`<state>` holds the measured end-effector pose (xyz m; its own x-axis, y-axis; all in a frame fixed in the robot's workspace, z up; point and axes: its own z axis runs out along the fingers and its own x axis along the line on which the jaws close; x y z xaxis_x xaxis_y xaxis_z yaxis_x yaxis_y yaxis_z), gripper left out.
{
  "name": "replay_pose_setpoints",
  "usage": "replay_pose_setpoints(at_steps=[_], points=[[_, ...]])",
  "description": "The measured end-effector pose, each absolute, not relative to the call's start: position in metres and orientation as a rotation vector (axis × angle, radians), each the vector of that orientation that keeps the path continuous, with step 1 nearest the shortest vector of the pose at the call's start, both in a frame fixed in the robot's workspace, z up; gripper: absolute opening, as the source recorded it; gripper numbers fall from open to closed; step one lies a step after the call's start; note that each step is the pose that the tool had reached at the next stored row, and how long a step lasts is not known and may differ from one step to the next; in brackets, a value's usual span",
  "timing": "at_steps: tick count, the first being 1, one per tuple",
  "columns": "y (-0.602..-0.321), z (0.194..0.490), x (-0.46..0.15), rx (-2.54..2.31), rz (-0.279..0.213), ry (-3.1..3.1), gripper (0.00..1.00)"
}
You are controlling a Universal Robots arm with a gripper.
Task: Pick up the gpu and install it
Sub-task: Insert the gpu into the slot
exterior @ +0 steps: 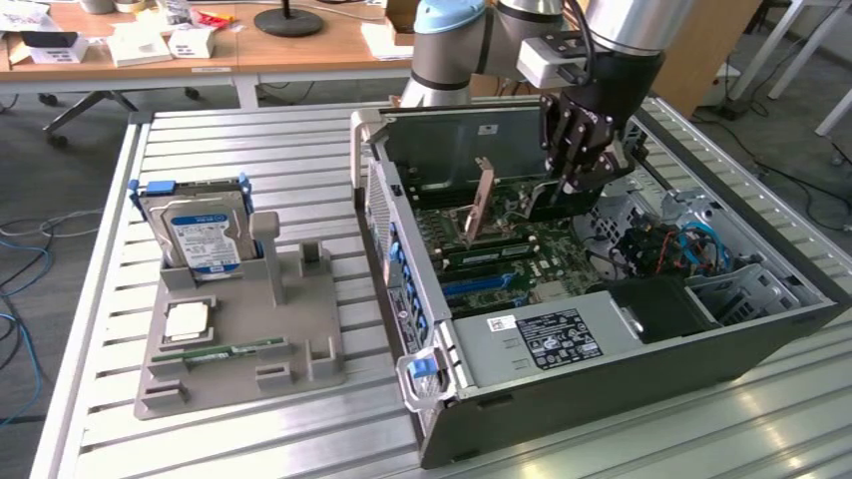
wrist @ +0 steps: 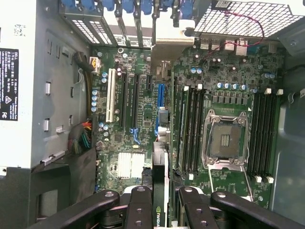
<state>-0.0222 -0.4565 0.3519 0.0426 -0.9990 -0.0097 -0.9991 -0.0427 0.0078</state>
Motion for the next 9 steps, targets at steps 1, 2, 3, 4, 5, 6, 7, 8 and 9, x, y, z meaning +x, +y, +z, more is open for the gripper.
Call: replay_pose_setpoints(at_steps=[1, 2, 3, 4, 5, 6, 7, 8, 9], points=[[-0.4565, 0.3512, -0.0222, -2.267, 0.020, 2.172, 0.26], [-0.4565, 0.3506, -0.0222, -2.267, 0.020, 2.173, 0.26], [-0.4565, 0.3500, -0.0222, -2.268, 0.019, 2.173, 0.26], [-0.4565, 0.3491, -0.0222, -2.268, 0.019, 2.173, 0.26], [-0.4565, 0.3483, -0.0222, -2.268, 0.019, 2.173, 0.26], [-0.4565, 0.3475, -0.0222, -2.268, 0.019, 2.173, 0.26], [-0.4565, 0.3466, -0.0222, -2.268, 0.019, 2.173, 0.26], [-0.4565, 0.3457, -0.0221, -2.268, 0.019, 2.173, 0.26], [-0.4565, 0.3448, -0.0222, -2.268, 0.019, 2.173, 0.26]])
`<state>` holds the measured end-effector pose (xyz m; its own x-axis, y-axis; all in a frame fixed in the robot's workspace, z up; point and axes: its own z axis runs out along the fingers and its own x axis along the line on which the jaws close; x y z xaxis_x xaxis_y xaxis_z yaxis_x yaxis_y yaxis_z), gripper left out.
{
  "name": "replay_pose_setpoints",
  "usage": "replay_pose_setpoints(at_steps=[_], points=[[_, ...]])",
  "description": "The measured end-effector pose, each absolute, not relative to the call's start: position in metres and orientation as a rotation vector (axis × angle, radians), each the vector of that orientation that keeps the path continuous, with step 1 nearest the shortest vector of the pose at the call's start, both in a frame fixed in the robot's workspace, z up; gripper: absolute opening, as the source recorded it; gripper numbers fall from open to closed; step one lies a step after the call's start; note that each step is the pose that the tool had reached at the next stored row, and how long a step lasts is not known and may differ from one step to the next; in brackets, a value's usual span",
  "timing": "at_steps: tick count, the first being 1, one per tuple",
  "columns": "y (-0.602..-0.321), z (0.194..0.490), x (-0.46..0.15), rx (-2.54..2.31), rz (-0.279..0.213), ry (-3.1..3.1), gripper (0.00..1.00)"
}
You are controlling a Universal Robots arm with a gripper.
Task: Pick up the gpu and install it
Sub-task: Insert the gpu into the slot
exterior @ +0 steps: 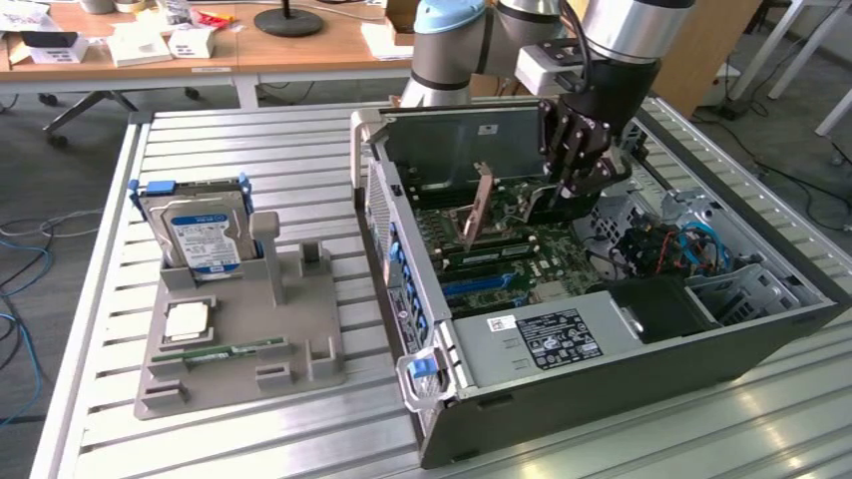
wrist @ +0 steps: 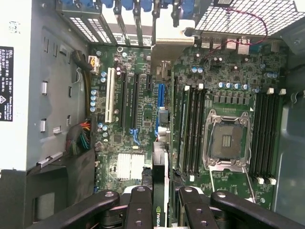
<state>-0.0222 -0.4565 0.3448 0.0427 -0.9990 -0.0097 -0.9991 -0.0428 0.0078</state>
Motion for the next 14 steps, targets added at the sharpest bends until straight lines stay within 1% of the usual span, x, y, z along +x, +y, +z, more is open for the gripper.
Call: replay_pose_setpoints(at_steps=[14], points=[[-0.4565, 0.3422, -0.0222, -2.268, 0.019, 2.173, 0.26]])
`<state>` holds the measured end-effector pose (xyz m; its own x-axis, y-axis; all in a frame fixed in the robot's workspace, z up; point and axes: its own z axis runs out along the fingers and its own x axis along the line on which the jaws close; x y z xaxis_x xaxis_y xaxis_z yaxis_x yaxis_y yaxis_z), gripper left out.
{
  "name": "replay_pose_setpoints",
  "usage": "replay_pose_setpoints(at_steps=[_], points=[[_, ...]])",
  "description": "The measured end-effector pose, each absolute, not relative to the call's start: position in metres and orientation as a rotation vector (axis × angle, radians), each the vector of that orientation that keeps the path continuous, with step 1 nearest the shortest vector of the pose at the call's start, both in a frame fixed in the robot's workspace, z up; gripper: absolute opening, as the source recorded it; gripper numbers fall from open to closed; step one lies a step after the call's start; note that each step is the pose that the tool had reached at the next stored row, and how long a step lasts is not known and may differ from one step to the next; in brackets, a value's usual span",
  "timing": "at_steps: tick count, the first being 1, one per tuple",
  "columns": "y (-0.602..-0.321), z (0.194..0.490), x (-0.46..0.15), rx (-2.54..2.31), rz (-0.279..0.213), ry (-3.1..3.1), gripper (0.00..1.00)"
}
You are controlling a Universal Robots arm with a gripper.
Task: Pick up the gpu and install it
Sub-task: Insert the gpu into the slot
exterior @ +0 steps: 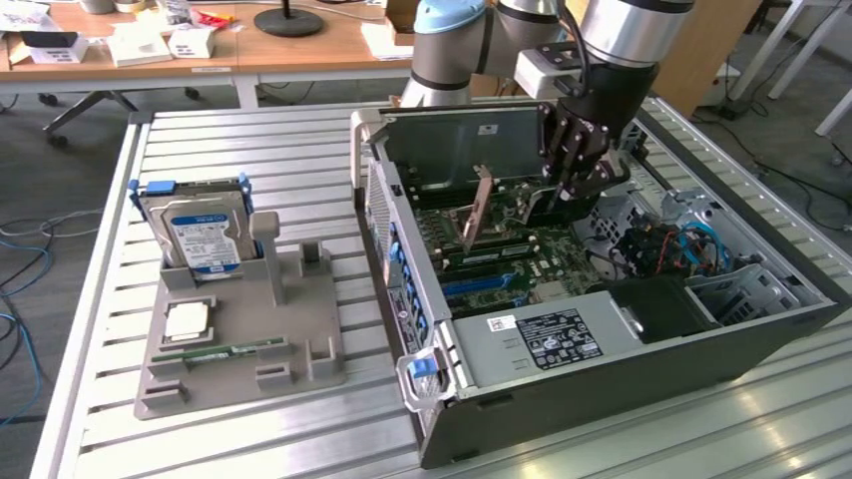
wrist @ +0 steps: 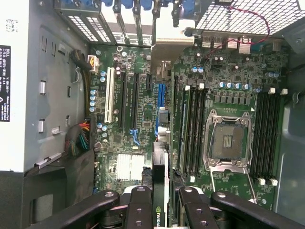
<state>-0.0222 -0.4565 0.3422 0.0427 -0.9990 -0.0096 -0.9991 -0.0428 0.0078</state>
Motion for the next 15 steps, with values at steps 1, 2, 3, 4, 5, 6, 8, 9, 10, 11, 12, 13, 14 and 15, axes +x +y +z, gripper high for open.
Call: replay_pose_setpoints(at_steps=[1, 2, 3, 4, 5, 6, 8, 9, 10, 11, 12, 13, 14, 15], points=[[-0.4565, 0.3423, -0.0222, -2.268, 0.019, 2.173, 0.26], [-0.4565, 0.3422, -0.0222, -2.268, 0.019, 2.173, 0.26], [-0.4565, 0.3422, -0.0222, -2.268, 0.019, 2.173, 0.26], [-0.4565, 0.3421, -0.0222, -2.268, 0.019, 2.173, 0.26], [-0.4565, 0.3419, -0.0222, -2.268, 0.019, 2.173, 0.26], [-0.4565, 0.3414, -0.0222, -2.267, 0.020, 2.172, 0.26], [-0.4565, 0.3405, -0.0222, -2.267, 0.020, 2.173, 0.26], [-0.4565, 0.3398, -0.0222, -2.267, 0.020, 2.173, 0.26], [-0.4565, 0.3391, -0.0222, -2.267, 0.020, 2.173, 0.26], [-0.4565, 0.3382, -0.0222, -2.267, 0.020, 2.173, 0.26], [-0.4565, 0.3372, -0.0222, -2.267, 0.020, 2.173, 0.26], [-0.4565, 0.3359, -0.0222, -2.267, 0.020, 2.173, 0.26], [-0.4565, 0.3347, -0.0222, -2.267, 0.020, 2.173, 0.26], [-0.4565, 0.3338, -0.0222, -2.267, 0.020, 2.173, 0.26]])
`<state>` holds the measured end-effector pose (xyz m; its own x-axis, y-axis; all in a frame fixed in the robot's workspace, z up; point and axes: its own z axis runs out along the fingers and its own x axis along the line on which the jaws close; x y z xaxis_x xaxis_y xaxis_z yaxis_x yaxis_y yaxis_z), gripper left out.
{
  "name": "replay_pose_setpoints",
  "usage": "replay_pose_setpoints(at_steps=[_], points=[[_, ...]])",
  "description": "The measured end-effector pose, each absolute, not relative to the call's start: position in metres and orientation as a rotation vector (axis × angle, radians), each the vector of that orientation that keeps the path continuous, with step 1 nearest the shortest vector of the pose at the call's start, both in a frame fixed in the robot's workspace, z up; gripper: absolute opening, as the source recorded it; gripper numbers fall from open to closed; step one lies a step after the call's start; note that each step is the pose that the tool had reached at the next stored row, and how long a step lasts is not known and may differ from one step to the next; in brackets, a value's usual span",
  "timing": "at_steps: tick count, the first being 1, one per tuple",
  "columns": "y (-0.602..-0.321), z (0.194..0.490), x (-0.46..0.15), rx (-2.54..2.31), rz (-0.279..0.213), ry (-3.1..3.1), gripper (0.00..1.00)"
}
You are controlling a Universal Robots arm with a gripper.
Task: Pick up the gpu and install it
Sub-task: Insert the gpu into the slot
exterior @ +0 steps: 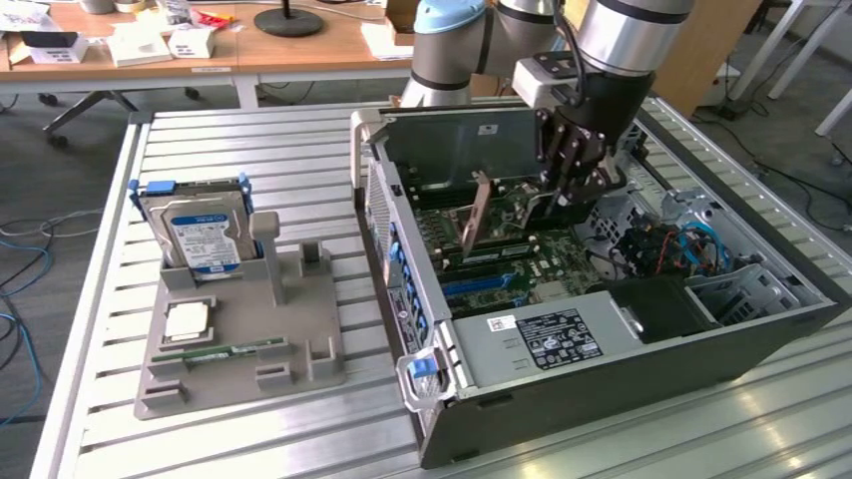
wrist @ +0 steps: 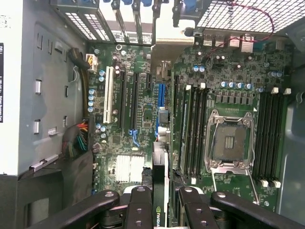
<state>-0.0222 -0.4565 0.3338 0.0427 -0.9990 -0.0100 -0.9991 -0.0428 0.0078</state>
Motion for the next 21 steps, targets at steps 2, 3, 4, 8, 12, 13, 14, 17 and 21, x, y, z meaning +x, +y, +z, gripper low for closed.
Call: replay_pose_setpoints(at_steps=[2, 3, 4, 8, 12, 13, 14, 17, 21], points=[[-0.4565, 0.3325, -0.0222, -2.267, 0.020, 2.173, 0.26], [-0.4565, 0.3319, -0.0222, -2.267, 0.020, 2.173, 0.26], [-0.4565, 0.3313, -0.0222, -2.267, 0.020, 2.173, 0.26], [-0.4565, 0.3307, -0.0222, -2.268, 0.020, 2.173, 0.26], [-0.4565, 0.3300, -0.0222, -2.268, 0.020, 2.173, 0.26], [-0.4565, 0.3297, -0.0222, -2.267, 0.020, 2.173, 0.26], [-0.4565, 0.3295, -0.0222, -2.267, 0.020, 2.173, 0.26], [-0.4563, 0.3290, -0.0222, -2.267, 0.020, 2.172, 0.26], [-0.4561, 0.3289, -0.0222, -2.267, 0.020, 2.173, 0.26]])
